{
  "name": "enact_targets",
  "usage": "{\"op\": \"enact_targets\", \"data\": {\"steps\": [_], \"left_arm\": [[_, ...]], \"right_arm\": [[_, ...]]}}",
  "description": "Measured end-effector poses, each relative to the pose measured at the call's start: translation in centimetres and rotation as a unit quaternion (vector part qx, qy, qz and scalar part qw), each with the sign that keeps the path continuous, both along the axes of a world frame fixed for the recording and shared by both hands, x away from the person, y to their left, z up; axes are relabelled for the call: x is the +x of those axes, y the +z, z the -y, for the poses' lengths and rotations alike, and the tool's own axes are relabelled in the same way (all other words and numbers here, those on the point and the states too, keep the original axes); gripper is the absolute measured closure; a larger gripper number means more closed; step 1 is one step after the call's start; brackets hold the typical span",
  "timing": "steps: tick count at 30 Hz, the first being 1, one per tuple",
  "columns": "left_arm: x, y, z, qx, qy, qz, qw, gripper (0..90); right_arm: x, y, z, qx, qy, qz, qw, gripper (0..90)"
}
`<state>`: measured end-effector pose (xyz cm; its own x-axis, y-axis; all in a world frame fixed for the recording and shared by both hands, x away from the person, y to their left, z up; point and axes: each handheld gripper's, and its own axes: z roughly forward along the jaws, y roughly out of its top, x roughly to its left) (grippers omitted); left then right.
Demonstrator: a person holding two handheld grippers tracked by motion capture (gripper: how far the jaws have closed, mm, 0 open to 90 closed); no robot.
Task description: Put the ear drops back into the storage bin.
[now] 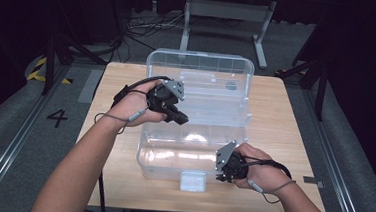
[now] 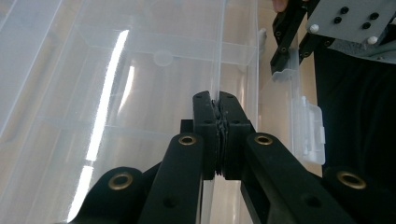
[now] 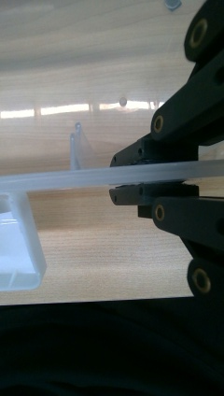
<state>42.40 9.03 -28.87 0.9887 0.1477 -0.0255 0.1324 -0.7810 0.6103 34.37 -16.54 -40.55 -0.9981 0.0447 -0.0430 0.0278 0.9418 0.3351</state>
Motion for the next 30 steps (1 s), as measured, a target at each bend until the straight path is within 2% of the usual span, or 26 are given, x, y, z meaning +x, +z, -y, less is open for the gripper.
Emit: {"op": "enact_targets", "data": {"steps": [4, 16, 20, 30], "left_arm": [[-0.4, -0.2, 0.0, -0.004, -0.002, -0.005, 1.0000, 87.9], [-1.4, -0.6, 0.1, 0.003, -0.016, -0.017, 0.9997, 88.0], [-1.6, -0.6, 0.3, 0.010, -0.019, -0.012, 0.9997, 88.0], [-2.2, -0.7, 0.7, 0.028, -0.030, -0.016, 0.9990, 88.0]], "right_arm": [[-0.1, 0.0, 0.0, 0.001, -0.004, 0.003, 1.0000, 83.9], [-0.5, 0.0, 0.0, -0.001, -0.009, 0.020, 0.9998, 83.8], [-0.6, 0.0, -0.1, -0.004, -0.012, 0.022, 0.9997, 83.8], [-0.7, 0.0, -0.1, -0.005, -0.009, 0.030, 0.9995, 83.4]]}}
